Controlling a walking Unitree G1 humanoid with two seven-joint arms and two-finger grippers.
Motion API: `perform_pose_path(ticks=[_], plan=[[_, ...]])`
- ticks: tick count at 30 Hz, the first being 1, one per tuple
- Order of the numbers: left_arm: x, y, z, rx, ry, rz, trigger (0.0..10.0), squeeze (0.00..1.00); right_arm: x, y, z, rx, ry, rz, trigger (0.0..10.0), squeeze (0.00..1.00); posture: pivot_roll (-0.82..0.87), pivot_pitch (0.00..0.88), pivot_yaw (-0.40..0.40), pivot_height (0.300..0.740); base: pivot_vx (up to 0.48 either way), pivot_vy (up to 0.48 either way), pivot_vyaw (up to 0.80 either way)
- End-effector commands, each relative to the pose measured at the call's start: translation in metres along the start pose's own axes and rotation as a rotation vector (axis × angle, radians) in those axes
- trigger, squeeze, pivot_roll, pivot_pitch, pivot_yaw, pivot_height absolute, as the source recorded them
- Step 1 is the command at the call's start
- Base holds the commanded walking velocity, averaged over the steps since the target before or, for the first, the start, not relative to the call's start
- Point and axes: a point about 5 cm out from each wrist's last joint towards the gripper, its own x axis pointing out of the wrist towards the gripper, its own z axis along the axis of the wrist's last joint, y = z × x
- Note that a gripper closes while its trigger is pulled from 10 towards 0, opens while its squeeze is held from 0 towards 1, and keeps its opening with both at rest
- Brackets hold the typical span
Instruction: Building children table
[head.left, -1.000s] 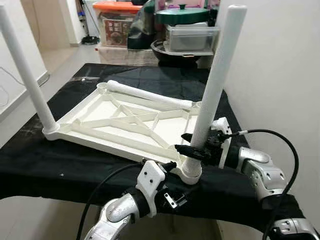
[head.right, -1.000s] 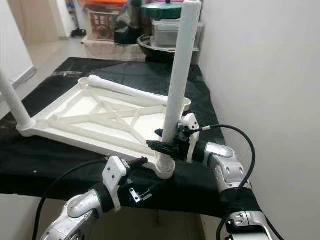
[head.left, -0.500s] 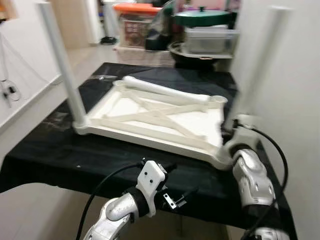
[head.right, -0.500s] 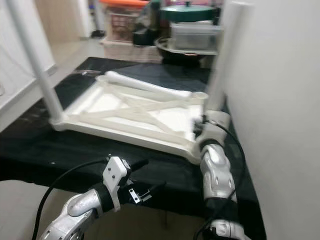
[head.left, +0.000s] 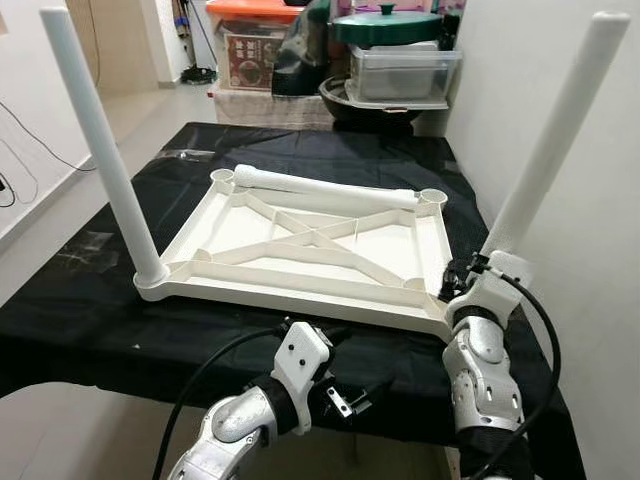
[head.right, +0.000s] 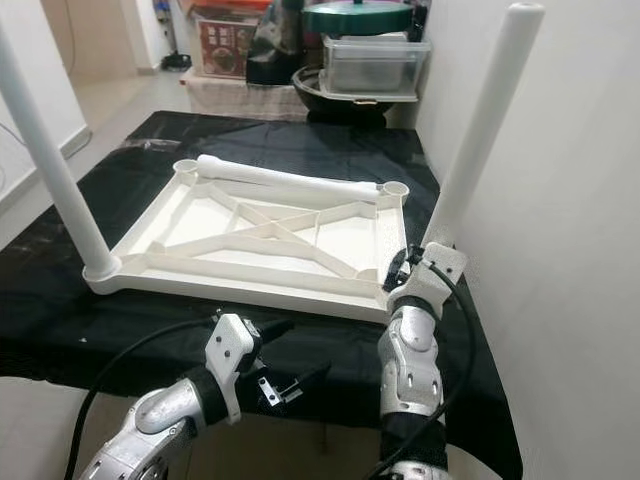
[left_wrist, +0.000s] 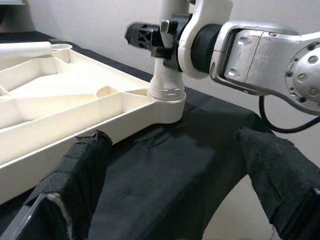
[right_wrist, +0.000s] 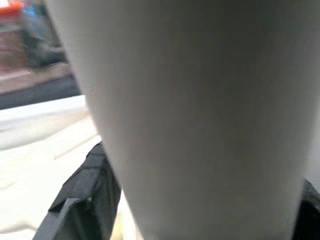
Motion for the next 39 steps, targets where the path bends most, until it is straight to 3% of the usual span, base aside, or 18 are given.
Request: perform_pose_path(ticks=[1,3,6,8,17,22,23,25,27,29,30,31,32,33,34,35,37,39], plan=[[0.001,-0.001,-0.001,-0.001,-0.001,-0.005,10.0,0.00,0.007,0.003,0.008,0.052,-0.024,0.135,10.0,0.00,0.19,0.000,-0.060,0.740,0.000,0.000,0.00],[0.001,-0.001,-0.001,-0.001,-0.002,-0.006,10.0,0.00,0.009,0.001,0.010,0.051,0.015,0.312,10.0,0.00,0.19,0.000,-0.060,0.740,0.000,0.000,0.00],[0.003,-0.001,-0.002,-0.002,-0.004,-0.006,10.0,0.00,-0.003,-0.002,0.024,0.047,0.089,0.743,10.0,0.00,0.19,0.000,-0.060,0.740,0.000,0.000,0.00],[0.003,-0.001,-0.002,-0.002,-0.005,-0.005,10.0,0.00,-0.008,-0.002,0.028,0.047,0.113,0.864,10.0,0.00,0.19,0.000,-0.060,0.740,0.000,0.000,0.00],[0.004,0.000,-0.002,-0.002,-0.005,-0.003,10.0,0.00,-0.023,0.019,0.022,-0.069,0.274,1.289,10.0,0.00,0.19,0.000,-0.065,0.740,0.000,0.000,0.00],[0.004,0.000,-0.003,-0.003,-0.004,-0.001,10.0,0.00,-0.025,0.027,0.016,-0.110,0.307,1.348,10.0,0.00,0.20,0.000,-0.070,0.740,0.000,0.000,0.00],[0.004,0.000,-0.003,-0.003,-0.003,-0.001,10.0,0.00,-0.022,0.029,0.012,-0.143,0.318,1.336,0.0,0.00,0.20,0.000,-0.070,0.740,0.000,0.000,0.00],[0.003,0.000,-0.004,-0.003,-0.003,-0.001,10.0,0.00,-0.018,0.030,0.010,-0.179,0.298,1.301,0.0,0.00,0.20,0.000,-0.070,0.740,0.000,0.000,0.00],[0.003,0.000,-0.004,-0.002,-0.002,-0.002,10.0,0.00,0.003,0.026,0.012,-0.188,0.222,1.016,0.0,0.00,0.20,0.000,-0.069,0.740,0.000,0.000,0.00],[0.003,0.000,-0.004,-0.002,-0.002,-0.002,10.0,0.00,0.003,0.026,0.012,-0.188,0.222,1.016,0.0,0.00,0.20,0.000,-0.069,0.740,0.000,0.000,0.00],[0.003,0.000,-0.004,-0.002,-0.002,-0.003,10.0,0.00,0.015,0.018,0.014,-0.178,0.178,0.795,0.0,0.00,0.20,0.000,-0.071,0.740,0.000,0.000,0.00],[0.003,0.000,-0.004,-0.002,-0.002,-0.003,10.0,0.00,0.015,0.018,0.014,-0.178,0.178,0.795,0.0,0.00,0.20,0.000,-0.071,0.740,0.000,0.000,0.00],[0.003,0.000,-0.004,-0.001,-0.001,-0.003,10.0,0.00,0.021,0.006,0.013,-0.176,0.153,0.595,0.0,0.00,0.20,0.000,-0.067,0.740,0.000,0.000,0.00],[0.003,0.000,-0.004,-0.001,-0.001,-0.003,10.0,0.00,0.021,0.006,0.013,-0.176,0.153,0.595,0.0,0.00,0.20,0.000,-0.067,0.740,0.000,0.000,0.00],[0.003,0.000,-0.004,-0.002,0.000,-0.004,10.0,0.00,0.024,-0.010,0.013,-0.159,0.134,0.356,0.0,0.00,0.19,0.000,-0.066,0.740,0.000,0.000,0.00],[0.003,0.000,-0.004,-0.002,0.000,-0.004,10.0,0.00,0.024,-0.010,0.013,-0.159,0.134,0.356,0.0,0.00,0.19,0.000,-0.066,0.740,0.000,0.000,0.00],[0.004,0.000,-0.005,-0.002,0.002,-0.006,10.0,0.00,0.018,-0.036,0.011,-0.138,0.121,0.005,0.0,0.00,0.19,0.000,-0.067,0.740,0.000,0.000,0.00],[0.004,0.000,-0.005,-0.002,0.002,-0.006,10.0,0.00,0.018,-0.036,0.011,-0.138,0.121,0.005,0.0,0.00,0.19,0.000,-0.067,0.740,0.000,0.000,0.00]])
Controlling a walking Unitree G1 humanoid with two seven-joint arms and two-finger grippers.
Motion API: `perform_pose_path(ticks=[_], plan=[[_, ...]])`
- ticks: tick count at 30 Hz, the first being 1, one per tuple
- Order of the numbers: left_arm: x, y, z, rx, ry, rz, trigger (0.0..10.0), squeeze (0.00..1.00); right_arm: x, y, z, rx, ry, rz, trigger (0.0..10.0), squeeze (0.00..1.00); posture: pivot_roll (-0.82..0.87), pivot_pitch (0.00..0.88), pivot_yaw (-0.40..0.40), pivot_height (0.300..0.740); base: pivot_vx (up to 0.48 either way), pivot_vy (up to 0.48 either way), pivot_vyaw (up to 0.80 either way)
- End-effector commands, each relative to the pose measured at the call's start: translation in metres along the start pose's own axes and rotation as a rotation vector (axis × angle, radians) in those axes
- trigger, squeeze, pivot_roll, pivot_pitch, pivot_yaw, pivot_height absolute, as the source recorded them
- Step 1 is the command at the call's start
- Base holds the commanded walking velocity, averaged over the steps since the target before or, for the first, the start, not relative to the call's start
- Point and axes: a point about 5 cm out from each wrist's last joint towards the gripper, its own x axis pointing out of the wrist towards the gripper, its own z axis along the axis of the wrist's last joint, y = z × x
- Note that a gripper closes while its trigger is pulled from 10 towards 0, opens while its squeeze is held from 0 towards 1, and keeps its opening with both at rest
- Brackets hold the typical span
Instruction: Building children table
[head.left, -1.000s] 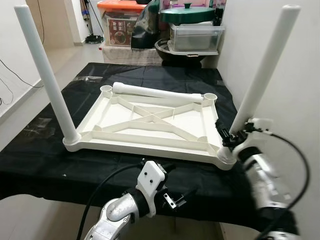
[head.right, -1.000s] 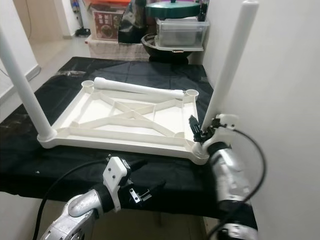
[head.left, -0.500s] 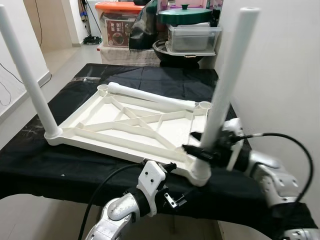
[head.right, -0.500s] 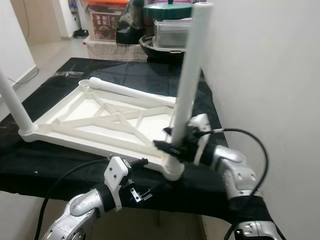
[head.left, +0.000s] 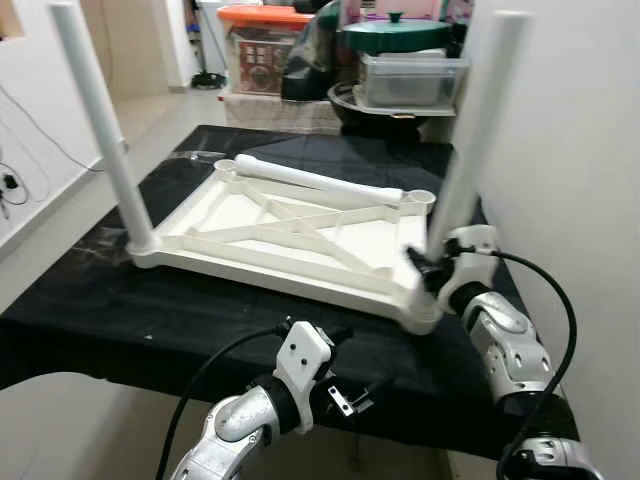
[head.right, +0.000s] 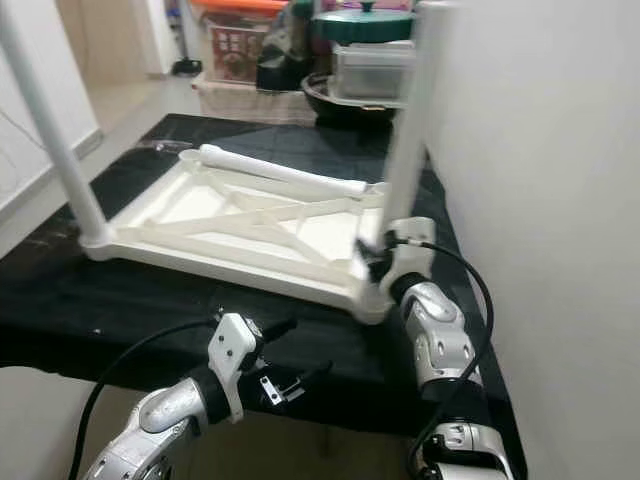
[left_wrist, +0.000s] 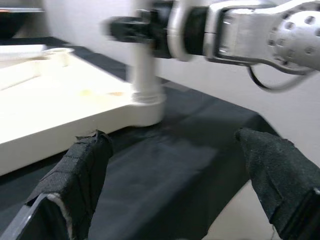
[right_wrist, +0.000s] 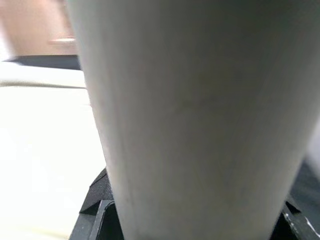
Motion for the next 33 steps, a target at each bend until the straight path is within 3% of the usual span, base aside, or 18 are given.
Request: perform_pose_path(ticks=[1,2,6,7,9,10,16,17,18,19,21,22,23,24,26,28,29,33], plan=[[0.000,-0.001,-0.002,-0.002,0.008,-0.006,10.0,0.00,-0.004,-0.018,-0.007,0.021,0.041,-0.112,0.0,0.00,0.19,0.000,-0.067,0.740,0.000,0.000,0.00],[0.001,-0.001,-0.002,-0.002,0.008,-0.007,10.0,0.00,-0.013,-0.027,-0.010,0.023,0.039,-0.272,0.0,0.00,0.19,0.000,-0.067,0.740,0.000,0.000,0.00],[0.000,0.000,-0.003,-0.001,0.010,-0.007,10.0,0.00,-0.032,-0.012,-0.020,0.103,0.040,-0.452,0.0,0.00,0.20,0.000,-0.064,0.740,0.000,0.000,0.00],[0.000,0.000,-0.003,0.000,0.011,-0.007,10.0,0.00,-0.033,0.000,-0.022,0.142,0.030,-0.438,10.0,0.00,0.20,0.000,-0.064,0.740,0.000,0.000,0.00],[0.000,0.000,-0.003,0.000,0.011,-0.007,10.0,0.00,-0.033,0.000,-0.022,0.142,0.030,-0.438,10.0,0.00,0.20,0.000,-0.064,0.740,0.000,0.000,0.00],[0.000,0.000,-0.003,0.001,0.011,-0.008,10.0,0.00,-0.030,0.013,-0.019,0.149,-0.021,-0.352,10.0,1.00,0.20,0.000,-0.064,0.740,0.000,0.000,0.00],[0.000,-0.001,-0.003,0.003,0.009,-0.009,10.0,0.00,-0.024,0.019,-0.014,0.109,-0.120,-0.228,10.0,1.00,0.20,0.000,-0.081,0.740,0.000,0.000,0.00],[0.000,-0.001,-0.003,0.004,0.008,-0.009,10.0,0.00,-0.021,0.018,-0.012,0.133,-0.145,-0.160,10.0,0.00,0.20,0.000,-0.081,0.740,0.000,0.000,0.00],[0.000,-0.001,-0.003,0.004,0.008,-0.009,10.0,0.00,-0.021,0.018,-0.012,0.133,-0.145,-0.160,10.0,0.00,0.20,0.000,-0.081,0.740,0.000,0.000,0.00],[0.000,-0.001,-0.003,0.004,0.008,-0.010,10.0,0.00,-0.020,0.016,-0.007,0.182,-0.156,-0.053,10.0,0.00,0.20,0.000,-0.081,0.740,0.000,0.000,0.00],[0.000,-0.001,-0.003,0.004,0.008,-0.010,10.0,0.00,-0.020,0.016,-0.007,0.182,-0.156,-0.053,10.0,0.00,0.20,0.000,-0.081,0.740,0.000,0.000,0.00],[0.001,-0.001,-0.003,0.003,0.007,-0.011,10.0,0.00,-0.020,0.016,-0.003,0.224,-0.135,0.145,10.0,0.00,0.19,0.000,-0.071,0.740,0.000,0.000,0.00],[0.001,-0.001,-0.003,0.003,0.007,-0.011,10.0,0.00,-0.020,0.016,-0.003,0.224,-0.135,0.145,10.0,0.00,0.19,0.000,-0.071,0.740,0.000,0.000,0.00],[0.002,-0.001,-0.003,0.002,0.007,-0.014,10.0,0.00,-0.028,0.020,0.004,0.245,-0.094,0.450,10.0,0.00,0.19,0.000,-0.074,0.740,0.000,0.000,0.00],[0.003,-0.001,-0.003,0.001,0.006,-0.017,10.0,0.00,-0.046,0.029,0.008,0.208,-0.014,0.841,10.0,0.00,0.20,0.000,-0.076,0.740,0.000,0.000,0.00],[0.003,-0.001,-0.003,0.001,0.006,-0.017,10.0,0.00,-0.046,0.029,0.008,0.208,-0.014,0.841,10.0,0.00,0.20,0.000,-0.076,0.740,0.000,0.000,0.00],[0.003,-0.001,-0.003,0.002,0.005,-0.017,10.0,0.00,-0.050,0.032,0.005,0.146,0.031,0.950,10.0,0.00,0.20,0.000,-0.076,0.740,0.000,0.000,0.00],[0.003,-0.001,-0.003,0.002,0.005,-0.017,10.0,0.00,-0.047,0.038,0.000,0.054,0.097,1.059,10.0,0.00,0.20,0.000,-0.076,0.740,0.000,0.000,0.00]])
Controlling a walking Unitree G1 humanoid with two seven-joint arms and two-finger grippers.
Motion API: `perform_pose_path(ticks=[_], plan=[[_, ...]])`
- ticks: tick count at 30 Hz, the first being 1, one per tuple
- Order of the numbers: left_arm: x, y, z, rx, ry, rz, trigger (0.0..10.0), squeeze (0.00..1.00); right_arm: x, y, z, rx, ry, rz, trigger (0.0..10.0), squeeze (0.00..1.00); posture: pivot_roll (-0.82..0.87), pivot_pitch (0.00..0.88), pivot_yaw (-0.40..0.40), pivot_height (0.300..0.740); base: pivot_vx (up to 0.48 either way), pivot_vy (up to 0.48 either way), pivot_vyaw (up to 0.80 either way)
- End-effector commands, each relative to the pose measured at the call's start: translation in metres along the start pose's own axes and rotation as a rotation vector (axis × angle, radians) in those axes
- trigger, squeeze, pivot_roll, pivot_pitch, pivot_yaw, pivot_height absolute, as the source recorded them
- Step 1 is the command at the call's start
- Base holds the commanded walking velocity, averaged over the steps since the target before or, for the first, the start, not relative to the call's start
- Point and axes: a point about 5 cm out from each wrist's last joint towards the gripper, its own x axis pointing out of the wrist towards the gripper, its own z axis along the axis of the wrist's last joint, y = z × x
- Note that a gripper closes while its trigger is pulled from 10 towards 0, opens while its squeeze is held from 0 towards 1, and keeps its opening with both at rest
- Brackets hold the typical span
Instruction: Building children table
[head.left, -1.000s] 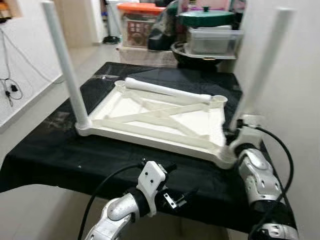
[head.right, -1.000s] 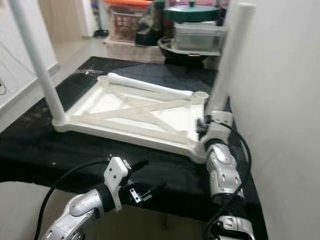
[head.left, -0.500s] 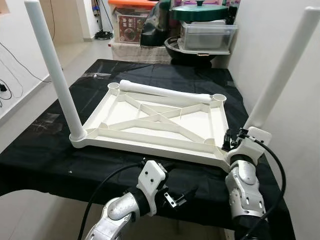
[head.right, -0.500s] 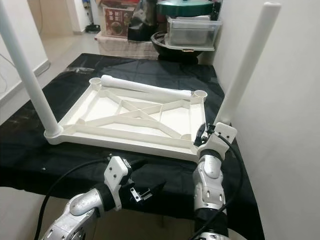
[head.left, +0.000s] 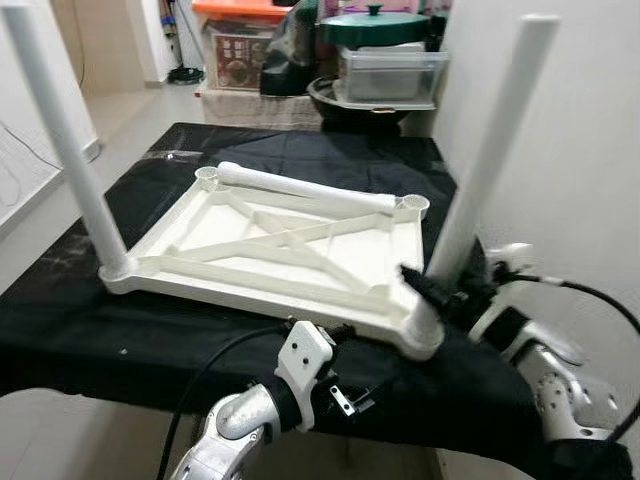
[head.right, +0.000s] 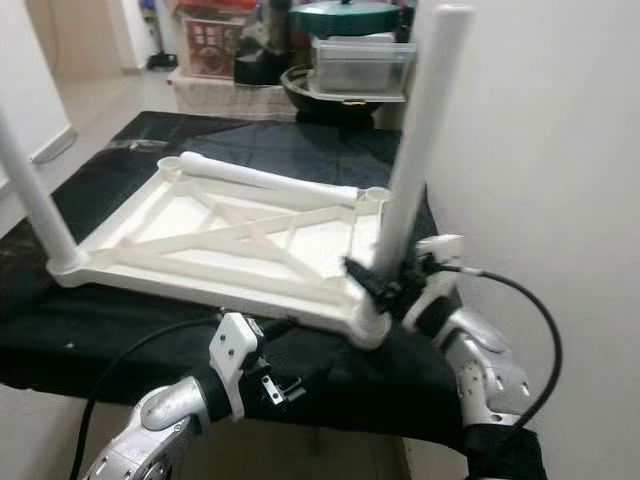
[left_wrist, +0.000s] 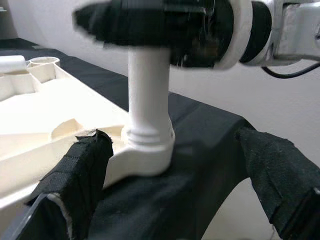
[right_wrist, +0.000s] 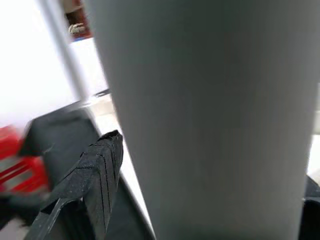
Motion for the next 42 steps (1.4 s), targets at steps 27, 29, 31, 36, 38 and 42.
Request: perform_pose_path(ticks=[27,29,31,36,38,42], plan=[[-0.002,0.001,-0.005,-0.011,0.020,0.000,10.0,0.00,-0.020,-0.067,-0.013,-0.011,0.008,-1.175,0.0,0.00,0.19,0.000,-0.067,0.740,0.000,0.000,0.00],[-0.002,0.001,-0.006,-0.011,0.023,-0.002,10.0,0.00,-0.024,-0.053,-0.017,0.055,-0.069,-1.393,4.2,0.00,0.19,0.000,-0.063,0.740,0.000,0.000,0.00],[-0.001,0.001,-0.007,-0.011,0.025,-0.002,10.0,0.00,-0.015,-0.045,-0.019,0.078,-0.100,-1.392,10.0,0.00,0.19,0.000,-0.063,0.740,0.000,0.000,0.00],[-0.001,0.001,-0.008,-0.010,0.027,-0.001,10.0,0.00,0.010,-0.034,-0.017,0.020,-0.168,-1.216,10.0,1.00,0.19,0.000,-0.067,0.740,0.000,0.000,0.00],[-0.001,0.001,-0.008,-0.009,0.027,0.000,10.0,0.00,0.014,-0.034,-0.013,-0.005,-0.206,-1.151,10.0,0.68,0.20,0.000,-0.069,0.740,0.000,0.000,0.00],[0.000,0.002,-0.007,-0.008,0.028,0.001,10.0,0.00,0.018,-0.037,-0.004,0.032,-0.255,-0.799,10.0,0.00,0.19,0.000,-0.061,0.740,0.000,0.000,0.00]])
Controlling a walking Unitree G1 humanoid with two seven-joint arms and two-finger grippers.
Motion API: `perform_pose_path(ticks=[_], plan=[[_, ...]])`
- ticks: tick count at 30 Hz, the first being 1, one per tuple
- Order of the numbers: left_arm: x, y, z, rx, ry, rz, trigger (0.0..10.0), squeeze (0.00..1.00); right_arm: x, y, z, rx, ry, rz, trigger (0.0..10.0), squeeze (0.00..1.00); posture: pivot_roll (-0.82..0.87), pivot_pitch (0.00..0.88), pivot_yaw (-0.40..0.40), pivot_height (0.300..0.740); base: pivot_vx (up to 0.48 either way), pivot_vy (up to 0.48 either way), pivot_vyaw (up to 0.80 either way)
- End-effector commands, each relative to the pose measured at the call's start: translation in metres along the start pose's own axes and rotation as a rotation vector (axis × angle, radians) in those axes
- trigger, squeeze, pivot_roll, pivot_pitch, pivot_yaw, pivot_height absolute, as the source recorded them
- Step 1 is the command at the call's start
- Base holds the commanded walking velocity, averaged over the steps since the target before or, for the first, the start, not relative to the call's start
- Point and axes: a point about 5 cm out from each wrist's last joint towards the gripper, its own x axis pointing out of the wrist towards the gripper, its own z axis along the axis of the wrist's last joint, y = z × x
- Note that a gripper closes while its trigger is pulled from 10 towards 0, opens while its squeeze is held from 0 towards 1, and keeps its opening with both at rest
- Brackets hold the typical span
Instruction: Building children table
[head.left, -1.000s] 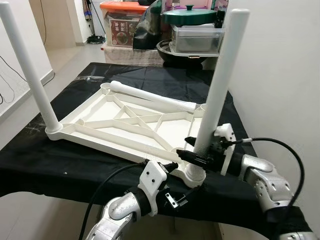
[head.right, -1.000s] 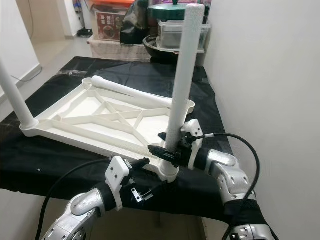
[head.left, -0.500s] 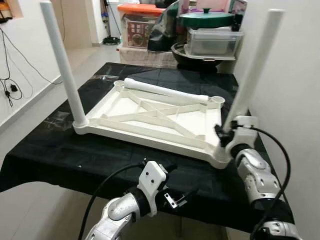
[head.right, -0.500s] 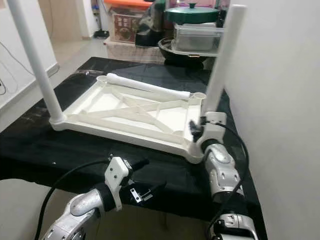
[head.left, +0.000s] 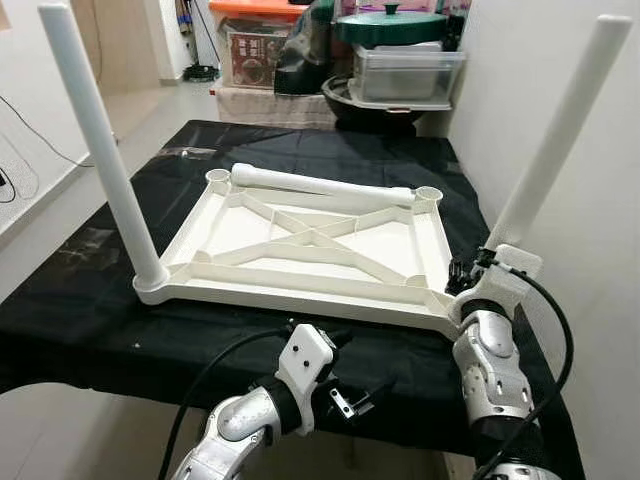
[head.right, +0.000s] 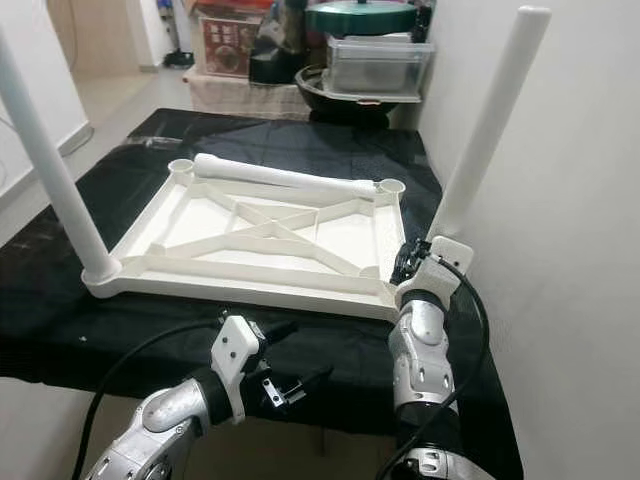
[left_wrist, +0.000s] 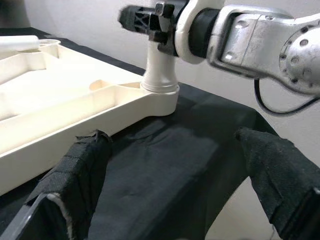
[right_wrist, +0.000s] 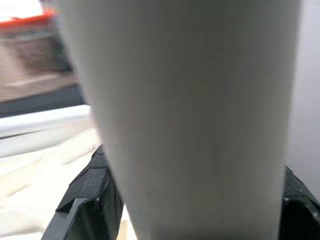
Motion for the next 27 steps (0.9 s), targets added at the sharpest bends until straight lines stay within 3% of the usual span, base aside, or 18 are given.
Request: perform_pose_path(ticks=[1,2,4,5,6,7,9,12,15,18,19,20,21,26,27], plan=[[0.001,0.001,-0.001,0.002,0.006,-0.001,10.0,0.00,0.002,0.016,0.001,0.053,0.009,0.170,10.0,0.00,0.19,0.000,-0.061,0.740,0.000,0.000,0.00],[0.001,0.001,-0.001,0.002,0.006,-0.001,10.0,0.00,0.002,0.016,0.001,0.053,0.009,0.170,10.0,0.00,0.19,0.000,-0.061,0.740,0.000,0.000,0.00],[0.001,0.001,-0.002,0.001,0.008,-0.004,10.0,0.00,-0.006,0.015,0.008,0.045,0.122,0.518,10.0,0.00,0.19,0.000,-0.058,0.740,0.000,0.000,0.00],[0.001,0.001,-0.002,0.001,0.008,-0.004,10.0,0.00,-0.006,0.015,0.008,0.045,0.122,0.518,10.0,0.00,0.19,0.000,-0.058,0.740,0.000,0.000,0.00],[0.002,0.002,-0.002,0.006,0.008,-0.006,10.0,0.00,-0.015,0.017,0.011,0.012,0.195,0.696,10.0,0.00,0.19,0.000,-0.061,0.740,0.000,0.000,0.00],[0.002,0.002,-0.002,0.006,0.008,-0.006,10.0,0.00,-0.015,0.017,0.011,0.012,0.195,0.696,10.0,0.00,0.19,0.000,-0.061,0.740,0.000,0.000,0.00],[0.003,0.002,-0.001,0.012,0.006,-0.009,10.0,0.00,-0.032,0.021,0.013,-0.048,0.291,0.973,10.0,0.00,0.21,0.000,-0.077,0.740,0.000,0.000,0.00],[0.003,0.002,-0.001,0.013,0.005,-0.010,10.0,0.00,-0.034,0.022,0.013,-0.067,0.308,1.028,10.0,0.00,0.21,0.000,-0.077,0.740,0.000,0.000,0.00],[0.003,0.003,-0.003,0.014,0.008,-0.010,10.0,0.00,-0.028,0.033,0.009,-0.072,0.328,1.162,10.0,0.00,0.21,0.000,-0.081,0.740,0.000,0.000,0.00],[0.002,0.002,-0.005,0.014,0.011,-0.010,10.0,0.00,-0.025,0.039,0.005,-0.082,0.335,1.206,10.0,0.00,0.22,0.000,-0.082,0.740,0.000,0.000,0.00],[0.001,0.002,-0.006,0.014,0.013,-0.009,10.0,0.00,-0.025,0.043,0.006,-0.059,0.333,1.234,3.4,0.00,0.22,0.000,-0.080,0.740,0.000,0.000,0.00],[0.001,0.002,-0.006,0.014,0.013,-0.009,10.0,0.00,-0.025,0.043,0.006,-0.059,0.333,1.234,3.4,0.00,0.22,0.000,-0.080,0.740,0.000,0.000,0.00],[0.000,0.002,-0.009,0.011,0.017,-0.007,10.0,0.00,-0.029,0.049,0.007,-0.023,0.328,1.287,0.0,0.00,0.22,0.000,-0.082,0.740,0.000,0.000,0.00],[-0.001,0.001,-0.013,0.007,0.022,-0.004,10.0,0.00,-0.037,0.053,0.004,-0.008,0.344,1.329,0.0,0.00,0.21,0.000,-0.078,0.740,0.000,0.000,0.00],[-0.002,0.001,-0.014,0.005,0.024,-0.003,10.0,0.00,-0.034,0.052,-0.001,-0.045,0.344,1.271,0.0,0.00,0.21,0.000,-0.081,0.740,0.000,0.000,0.00]])
